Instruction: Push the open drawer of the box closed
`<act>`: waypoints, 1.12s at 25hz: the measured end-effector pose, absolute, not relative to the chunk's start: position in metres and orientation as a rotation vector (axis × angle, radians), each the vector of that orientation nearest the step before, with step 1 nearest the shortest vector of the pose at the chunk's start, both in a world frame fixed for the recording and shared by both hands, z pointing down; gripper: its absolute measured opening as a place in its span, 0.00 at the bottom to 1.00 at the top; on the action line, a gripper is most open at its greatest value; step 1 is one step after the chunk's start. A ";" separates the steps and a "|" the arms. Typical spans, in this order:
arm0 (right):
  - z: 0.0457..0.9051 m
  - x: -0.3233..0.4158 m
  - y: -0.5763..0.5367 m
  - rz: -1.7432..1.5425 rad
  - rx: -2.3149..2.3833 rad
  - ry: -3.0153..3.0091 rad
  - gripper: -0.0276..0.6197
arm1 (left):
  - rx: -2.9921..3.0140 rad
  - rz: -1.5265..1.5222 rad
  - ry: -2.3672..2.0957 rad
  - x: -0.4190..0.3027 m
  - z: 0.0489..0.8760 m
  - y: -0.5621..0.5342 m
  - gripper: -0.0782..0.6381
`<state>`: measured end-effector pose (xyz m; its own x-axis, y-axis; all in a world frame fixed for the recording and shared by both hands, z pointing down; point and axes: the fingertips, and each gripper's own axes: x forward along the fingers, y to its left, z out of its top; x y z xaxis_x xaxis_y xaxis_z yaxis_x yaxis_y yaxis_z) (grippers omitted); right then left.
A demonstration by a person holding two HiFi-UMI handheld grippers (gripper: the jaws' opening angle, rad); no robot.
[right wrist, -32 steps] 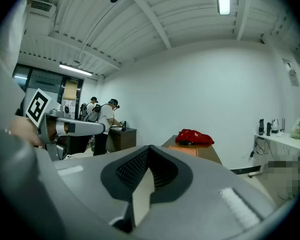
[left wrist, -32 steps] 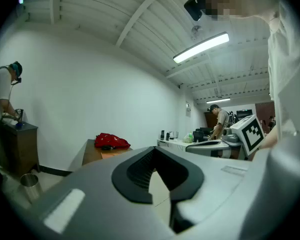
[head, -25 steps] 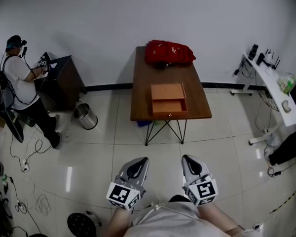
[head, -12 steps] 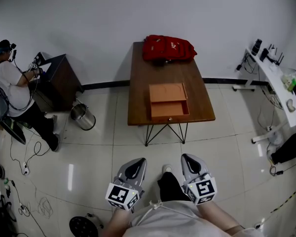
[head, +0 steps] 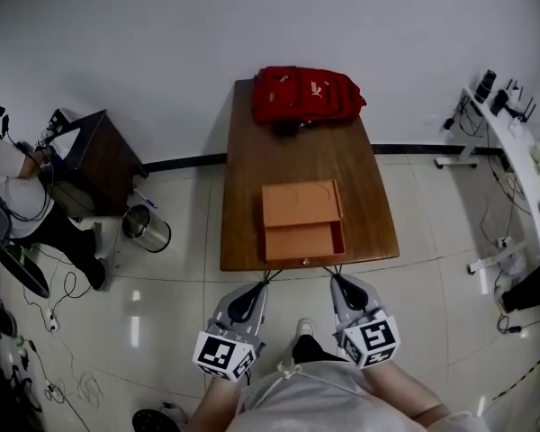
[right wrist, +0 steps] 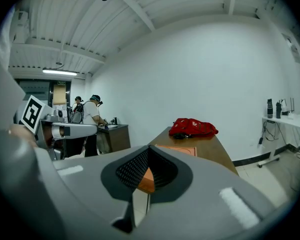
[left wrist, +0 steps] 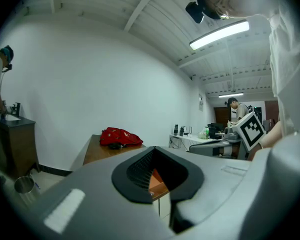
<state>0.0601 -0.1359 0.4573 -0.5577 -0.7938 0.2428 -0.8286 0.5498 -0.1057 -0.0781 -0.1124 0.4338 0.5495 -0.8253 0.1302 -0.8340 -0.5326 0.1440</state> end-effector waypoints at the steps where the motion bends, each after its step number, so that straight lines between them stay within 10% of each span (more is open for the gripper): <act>1: 0.459 0.062 -0.150 0.318 1.377 -2.615 0.05 | 2.583 0.073 -1.404 -0.076 0.436 -0.126 0.12; 28: 0.598 0.054 -0.217 0.672 1.161 -2.407 0.05 | 2.373 0.297 -1.224 -0.039 0.576 -0.210 0.12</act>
<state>0.0542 -0.2173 0.5978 -0.5846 -0.6173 0.5265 -0.8008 0.5433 -0.2521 -0.0387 -0.2100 0.5759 0.5829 -0.7153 0.3854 -0.8124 -0.5045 0.2924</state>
